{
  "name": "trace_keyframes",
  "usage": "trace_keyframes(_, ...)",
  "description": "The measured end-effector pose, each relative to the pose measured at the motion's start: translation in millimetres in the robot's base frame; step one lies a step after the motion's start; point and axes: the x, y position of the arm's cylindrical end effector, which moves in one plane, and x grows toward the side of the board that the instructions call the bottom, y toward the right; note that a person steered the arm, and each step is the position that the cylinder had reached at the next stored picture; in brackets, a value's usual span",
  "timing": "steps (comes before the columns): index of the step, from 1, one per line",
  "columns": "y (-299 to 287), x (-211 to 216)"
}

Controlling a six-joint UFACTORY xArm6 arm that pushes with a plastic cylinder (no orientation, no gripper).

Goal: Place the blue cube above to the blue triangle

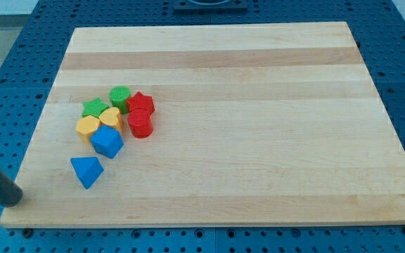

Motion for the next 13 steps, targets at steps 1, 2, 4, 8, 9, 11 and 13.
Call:
trace_keyframes(1, 49.7, -0.1)
trace_keyframes(2, 92.3, -11.7)
trace_keyframes(4, 52.4, -39.1)
trace_keyframes(8, 103.2, -74.9)
trace_keyframes(9, 105.6, -86.9)
trace_keyframes(11, 82.5, -77.4)
trace_keyframes(13, 53.8, -15.8)
